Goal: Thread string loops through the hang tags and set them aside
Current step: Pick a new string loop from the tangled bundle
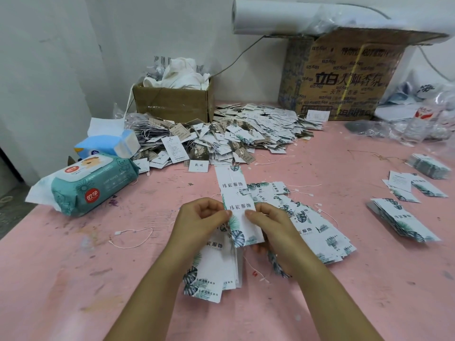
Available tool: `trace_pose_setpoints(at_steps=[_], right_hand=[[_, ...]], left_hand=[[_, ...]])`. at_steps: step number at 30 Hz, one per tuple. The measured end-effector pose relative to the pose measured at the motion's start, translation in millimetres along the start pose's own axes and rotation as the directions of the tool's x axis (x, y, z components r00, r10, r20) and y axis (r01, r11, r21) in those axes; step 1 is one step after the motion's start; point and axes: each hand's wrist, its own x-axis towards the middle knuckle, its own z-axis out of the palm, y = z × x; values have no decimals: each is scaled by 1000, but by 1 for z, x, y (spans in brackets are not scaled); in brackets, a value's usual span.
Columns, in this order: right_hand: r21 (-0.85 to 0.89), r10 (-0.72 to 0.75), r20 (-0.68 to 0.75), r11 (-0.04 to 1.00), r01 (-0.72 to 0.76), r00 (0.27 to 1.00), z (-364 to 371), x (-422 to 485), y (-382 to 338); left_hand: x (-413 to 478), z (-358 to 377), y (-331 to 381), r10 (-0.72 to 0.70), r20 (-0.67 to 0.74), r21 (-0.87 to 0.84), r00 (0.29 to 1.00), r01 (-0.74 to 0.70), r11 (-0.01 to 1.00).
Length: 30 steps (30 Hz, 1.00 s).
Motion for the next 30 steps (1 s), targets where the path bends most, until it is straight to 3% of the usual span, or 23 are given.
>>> trace_pose_setpoints(at_steps=[5, 9, 14, 16, 20, 26, 30], right_hand=[[-32, 91, 126, 996, -87, 988, 0, -4, -6], [-17, 121, 81, 993, -120, 989, 3, -4, -6], [-133, -11, 23, 991, 13, 1000, 3, -1, 0], [-317, -129, 33, 939, 133, 991, 5, -1, 5], [-695, -302, 121, 654, 298, 946, 11, 0, 15], [-752, -324, 148, 577, 319, 935, 11, 3, 16], [-739, -345, 166, 577, 348, 924, 12, 3, 18]], left_hand=[[2, -3, 1, -7, -91, -42, 996, 4, 999], [5, -8, 1, -34, -187, -88, 982, 18, 996], [15, -24, -8, -126, -334, -135, 934, 85, 987], [17, -27, -13, -166, -351, -148, 922, 120, 982], [19, -27, -20, -177, -380, -76, 908, 160, 984], [19, -26, -18, -178, -381, -162, 907, 124, 979], [16, -24, -17, -69, -345, 30, 936, 85, 996]])
